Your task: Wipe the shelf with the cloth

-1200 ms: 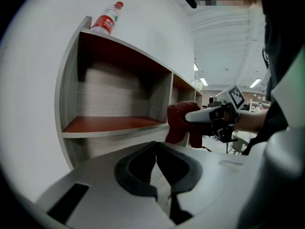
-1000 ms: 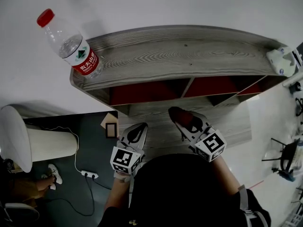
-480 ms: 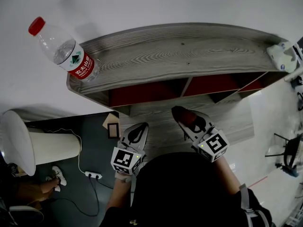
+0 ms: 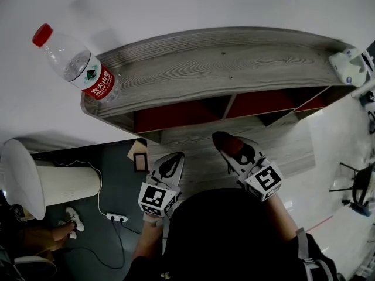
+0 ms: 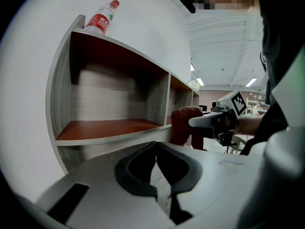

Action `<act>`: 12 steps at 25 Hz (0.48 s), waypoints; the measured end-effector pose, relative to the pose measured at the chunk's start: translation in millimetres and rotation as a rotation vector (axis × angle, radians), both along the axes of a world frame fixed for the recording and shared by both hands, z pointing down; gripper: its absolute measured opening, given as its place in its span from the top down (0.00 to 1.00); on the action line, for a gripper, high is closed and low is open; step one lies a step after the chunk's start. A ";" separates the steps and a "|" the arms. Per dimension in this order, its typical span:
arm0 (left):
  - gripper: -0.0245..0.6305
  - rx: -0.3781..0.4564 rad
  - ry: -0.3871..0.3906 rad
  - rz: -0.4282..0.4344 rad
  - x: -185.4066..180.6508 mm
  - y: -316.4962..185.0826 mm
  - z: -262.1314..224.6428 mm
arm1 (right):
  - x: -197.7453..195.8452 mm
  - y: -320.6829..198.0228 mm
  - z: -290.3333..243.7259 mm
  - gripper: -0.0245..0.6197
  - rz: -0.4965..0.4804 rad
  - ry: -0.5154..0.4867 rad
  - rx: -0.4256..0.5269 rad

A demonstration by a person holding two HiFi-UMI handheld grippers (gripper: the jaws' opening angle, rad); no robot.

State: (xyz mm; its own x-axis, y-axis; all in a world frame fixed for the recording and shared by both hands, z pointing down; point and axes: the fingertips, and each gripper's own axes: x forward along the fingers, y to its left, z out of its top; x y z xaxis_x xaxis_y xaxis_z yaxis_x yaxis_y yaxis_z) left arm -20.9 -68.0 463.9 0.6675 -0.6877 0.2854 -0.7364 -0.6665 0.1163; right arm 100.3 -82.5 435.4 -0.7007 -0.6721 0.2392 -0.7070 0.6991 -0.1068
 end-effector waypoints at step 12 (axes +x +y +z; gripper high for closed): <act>0.95 -0.010 0.011 0.029 4.9 1.4 0.3 | 7.9 -3.6 -6.8 0.75 0.083 -0.039 -0.001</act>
